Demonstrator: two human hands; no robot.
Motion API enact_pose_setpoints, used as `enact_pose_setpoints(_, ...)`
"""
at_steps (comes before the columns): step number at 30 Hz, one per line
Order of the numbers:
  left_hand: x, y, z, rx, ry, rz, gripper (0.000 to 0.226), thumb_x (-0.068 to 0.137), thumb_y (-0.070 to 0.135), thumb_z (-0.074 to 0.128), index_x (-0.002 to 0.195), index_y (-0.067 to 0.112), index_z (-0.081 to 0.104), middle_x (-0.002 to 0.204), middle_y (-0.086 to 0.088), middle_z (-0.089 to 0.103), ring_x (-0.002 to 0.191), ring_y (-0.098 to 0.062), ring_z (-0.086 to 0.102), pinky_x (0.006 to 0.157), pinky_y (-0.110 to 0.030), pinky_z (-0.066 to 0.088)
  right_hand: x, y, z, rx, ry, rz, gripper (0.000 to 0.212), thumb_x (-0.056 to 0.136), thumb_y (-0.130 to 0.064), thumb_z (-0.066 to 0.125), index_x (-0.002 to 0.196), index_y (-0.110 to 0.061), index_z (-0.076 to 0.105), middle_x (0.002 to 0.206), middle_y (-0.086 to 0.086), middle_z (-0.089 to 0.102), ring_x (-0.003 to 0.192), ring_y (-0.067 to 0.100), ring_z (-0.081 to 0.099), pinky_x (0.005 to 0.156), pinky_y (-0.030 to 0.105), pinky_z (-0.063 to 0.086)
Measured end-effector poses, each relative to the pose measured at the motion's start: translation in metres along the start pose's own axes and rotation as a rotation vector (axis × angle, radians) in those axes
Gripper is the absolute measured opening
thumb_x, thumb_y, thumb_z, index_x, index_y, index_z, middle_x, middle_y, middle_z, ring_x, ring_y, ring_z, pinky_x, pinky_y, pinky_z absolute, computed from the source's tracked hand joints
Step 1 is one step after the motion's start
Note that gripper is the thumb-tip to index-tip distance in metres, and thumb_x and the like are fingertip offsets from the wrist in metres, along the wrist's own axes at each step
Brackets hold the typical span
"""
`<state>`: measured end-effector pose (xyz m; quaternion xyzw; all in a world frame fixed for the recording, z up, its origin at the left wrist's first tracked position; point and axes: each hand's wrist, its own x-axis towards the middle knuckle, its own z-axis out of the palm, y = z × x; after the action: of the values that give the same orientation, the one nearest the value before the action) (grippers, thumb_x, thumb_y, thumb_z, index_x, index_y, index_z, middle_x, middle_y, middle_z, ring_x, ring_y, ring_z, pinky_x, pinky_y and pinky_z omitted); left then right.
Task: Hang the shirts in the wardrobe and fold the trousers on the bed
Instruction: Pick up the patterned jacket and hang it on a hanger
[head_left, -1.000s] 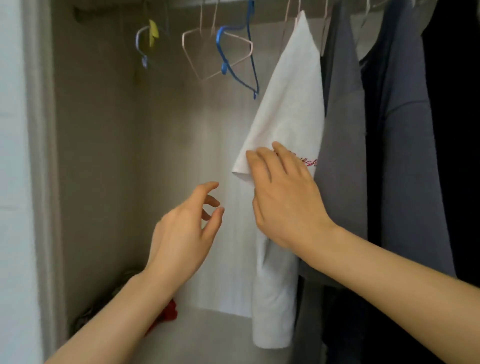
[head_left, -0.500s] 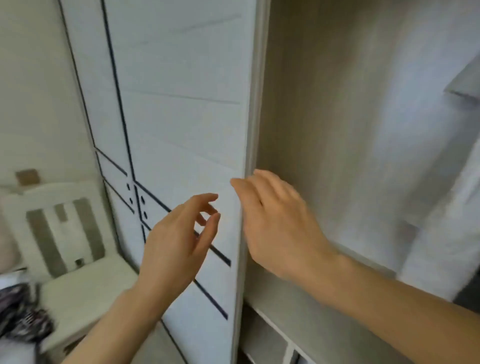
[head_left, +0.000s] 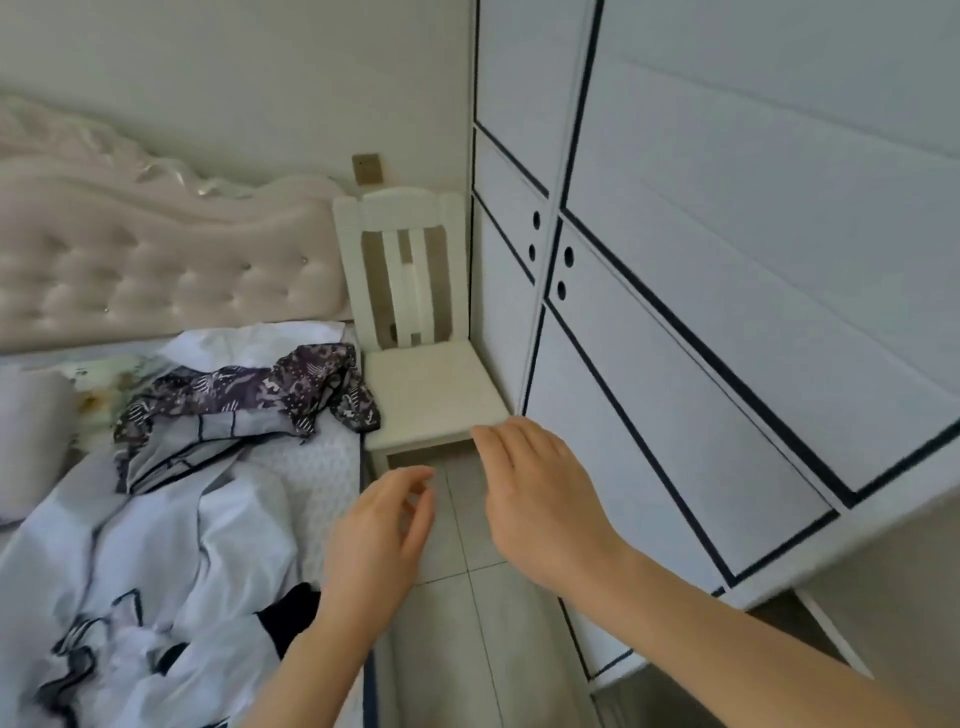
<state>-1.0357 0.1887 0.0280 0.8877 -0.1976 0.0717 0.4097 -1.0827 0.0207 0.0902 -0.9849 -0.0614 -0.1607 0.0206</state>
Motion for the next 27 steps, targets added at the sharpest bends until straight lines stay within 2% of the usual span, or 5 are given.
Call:
enact_pose_setpoints(5,-0.002,-0.086,-0.005,0.047,0.014,-0.256,0.021,0.096,0.035,0.052,0.114,0.031,0.062,0.088,0.022,0.06,0.081,0.002,0.058,0.065,-0.022,0.049,0.044,-0.015,0.07,0.088,-0.165,-0.013,0.05,0.081,-0.004,0.059,0.131,-0.002,0.053,0.117,0.012,0.061,0.112,0.033,0.056,0.096,0.041,0.047)
enact_pose_setpoints(10,0.011,-0.14,-0.007,0.144,-0.004,-0.435,0.018,0.098,0.034,0.053,0.114,0.03,0.062,0.083,0.019,0.056,0.073,0.002,0.056,0.059,-0.015,0.04,0.087,-0.02,0.131,0.147,-0.291,-0.074,0.046,0.094,-0.012,0.042,0.14,-0.008,0.04,0.128,0.006,0.052,0.121,0.026,0.045,0.099,0.034,0.038)
enact_pose_setpoints(13,0.027,-0.161,-0.003,0.171,-0.02,-0.531,0.017,0.099,0.031,0.054,0.113,0.028,0.063,0.084,0.018,0.057,0.073,0.003,0.055,0.062,-0.013,0.039,0.113,-0.019,0.16,0.185,-0.344,-0.118,0.046,0.095,-0.011,0.042,0.141,-0.009,0.039,0.131,0.006,0.051,0.122,0.026,0.044,0.099,0.032,0.036)
enact_pose_setpoints(19,0.085,-0.2,0.021,0.228,-0.024,-0.69,0.02,0.101,0.033,0.049,0.115,0.028,0.062,0.105,0.01,0.066,0.09,-0.009,0.061,0.082,-0.031,0.053,0.186,-0.001,0.221,0.23,-0.451,-0.258,0.044,0.097,-0.013,0.04,0.141,-0.01,0.037,0.13,0.005,0.05,0.121,0.025,0.044,0.099,0.032,0.037)
enact_pose_setpoints(27,0.172,-0.232,0.041,0.298,-0.011,-0.915,0.024,0.101,0.031,0.046,0.119,0.024,0.06,0.107,0.007,0.067,0.094,-0.013,0.061,0.074,-0.028,0.049,0.314,0.04,0.277,0.181,-0.545,-0.456,0.037,0.088,-0.007,0.043,0.125,-0.01,0.046,0.118,0.006,0.054,0.108,0.027,0.049,0.088,0.033,0.04)
